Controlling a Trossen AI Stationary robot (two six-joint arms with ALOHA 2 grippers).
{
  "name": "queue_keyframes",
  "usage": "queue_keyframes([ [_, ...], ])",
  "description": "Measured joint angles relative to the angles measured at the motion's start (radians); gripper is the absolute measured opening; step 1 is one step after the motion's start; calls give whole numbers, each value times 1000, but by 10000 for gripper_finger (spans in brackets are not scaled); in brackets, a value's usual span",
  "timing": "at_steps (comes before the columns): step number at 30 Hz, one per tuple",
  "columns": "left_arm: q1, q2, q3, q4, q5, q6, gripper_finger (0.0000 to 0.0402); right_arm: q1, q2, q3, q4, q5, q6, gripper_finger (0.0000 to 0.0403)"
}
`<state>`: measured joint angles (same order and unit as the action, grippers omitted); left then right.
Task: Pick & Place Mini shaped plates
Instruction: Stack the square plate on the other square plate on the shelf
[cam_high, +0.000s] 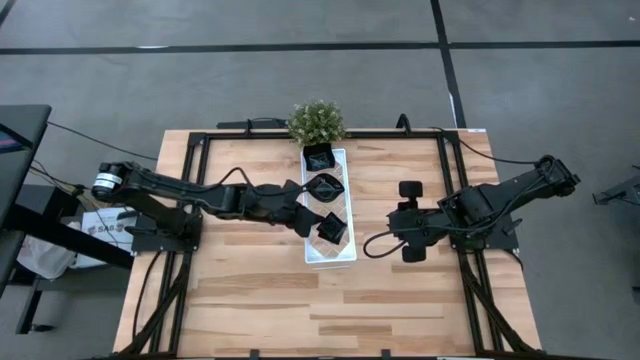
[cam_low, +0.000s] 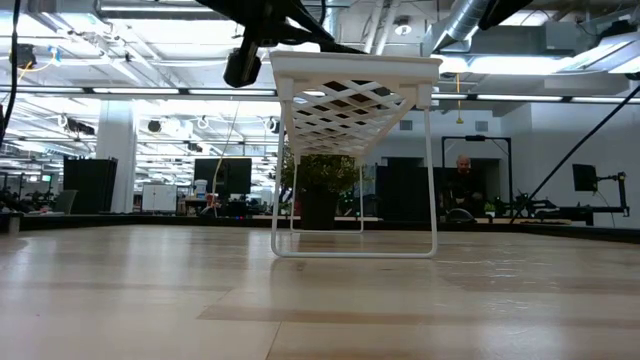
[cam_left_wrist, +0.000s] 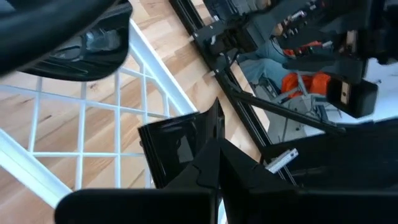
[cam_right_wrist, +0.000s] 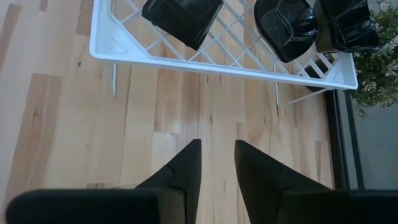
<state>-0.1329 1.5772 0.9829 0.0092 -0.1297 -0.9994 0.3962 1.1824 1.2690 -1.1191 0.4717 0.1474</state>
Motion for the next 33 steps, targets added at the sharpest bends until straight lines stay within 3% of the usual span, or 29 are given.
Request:
queue_keyframes([
  [6, -21, 3, 0, 0, -75, -33, 2, 0, 0, 0, -5, 0, 0, 91],
  [26, -30, 11, 0, 15, -106, -38, 4, 0, 0, 0, -4, 0, 3, 91],
  [33, -30, 11, 0, 17, -80, -37, 26, 0, 0, 0, -4, 0, 3, 91],
])
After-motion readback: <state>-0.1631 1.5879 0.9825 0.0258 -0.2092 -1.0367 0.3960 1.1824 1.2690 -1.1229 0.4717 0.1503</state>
